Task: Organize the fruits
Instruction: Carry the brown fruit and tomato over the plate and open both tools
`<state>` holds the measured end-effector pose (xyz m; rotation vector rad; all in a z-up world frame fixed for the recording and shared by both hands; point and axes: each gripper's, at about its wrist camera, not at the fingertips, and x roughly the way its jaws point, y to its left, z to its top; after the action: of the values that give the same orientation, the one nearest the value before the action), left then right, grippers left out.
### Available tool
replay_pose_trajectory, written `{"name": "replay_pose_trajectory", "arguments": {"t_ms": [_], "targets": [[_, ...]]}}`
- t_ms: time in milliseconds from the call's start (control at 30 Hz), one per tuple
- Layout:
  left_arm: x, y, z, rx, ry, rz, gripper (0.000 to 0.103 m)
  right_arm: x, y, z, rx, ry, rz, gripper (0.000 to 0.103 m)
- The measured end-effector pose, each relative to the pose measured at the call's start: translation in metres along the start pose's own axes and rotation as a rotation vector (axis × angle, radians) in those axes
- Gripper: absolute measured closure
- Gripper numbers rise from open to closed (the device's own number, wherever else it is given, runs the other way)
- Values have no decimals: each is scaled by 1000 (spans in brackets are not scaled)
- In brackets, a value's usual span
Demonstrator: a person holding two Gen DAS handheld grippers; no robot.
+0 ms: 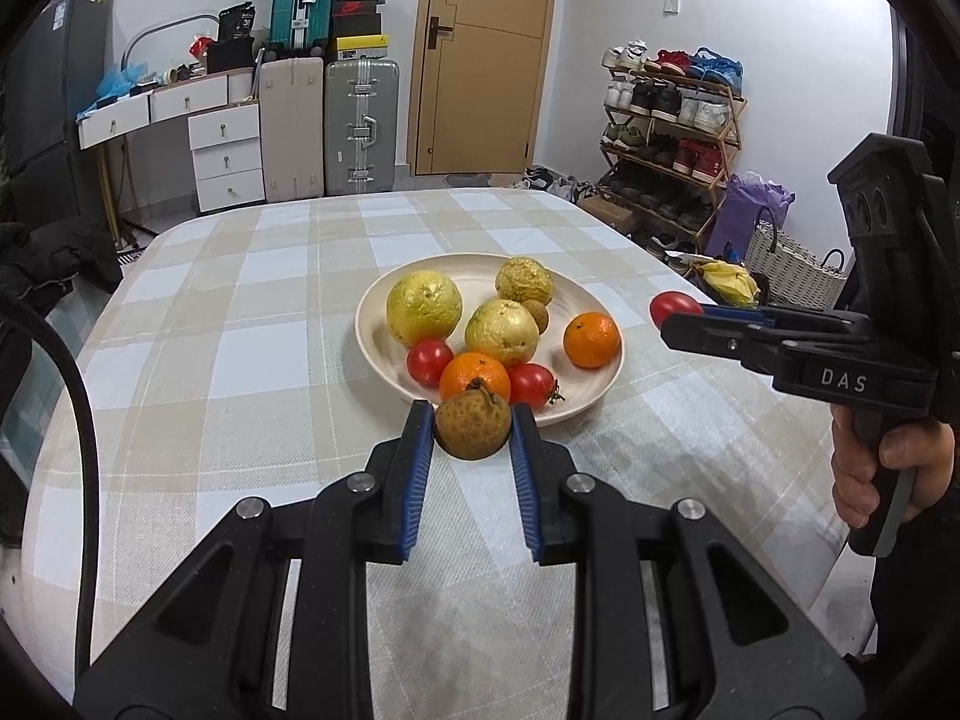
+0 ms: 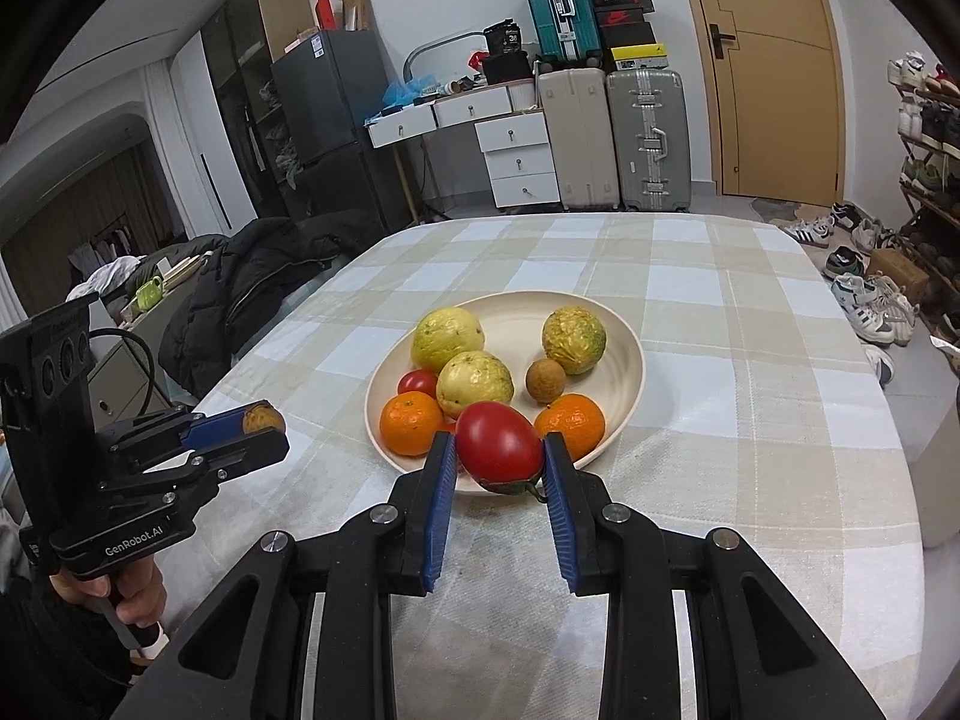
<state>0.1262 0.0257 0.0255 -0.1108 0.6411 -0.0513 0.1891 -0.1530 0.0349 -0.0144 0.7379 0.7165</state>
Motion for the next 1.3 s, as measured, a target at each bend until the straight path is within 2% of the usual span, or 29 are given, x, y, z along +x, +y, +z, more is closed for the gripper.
{"name": "replay_pose_trajectory", "arguments": {"t_ms": [567,867,1300], "targets": [[37,-13,22,1,-1,-10,80,9,-11,1,24,-15,-1,73],[58,-26,33,37,4,-5,80,18,-15,7,33,-6,11,73],[86,1,47,12,25,44,80,42,-10,18,34,23,14,73]]}}
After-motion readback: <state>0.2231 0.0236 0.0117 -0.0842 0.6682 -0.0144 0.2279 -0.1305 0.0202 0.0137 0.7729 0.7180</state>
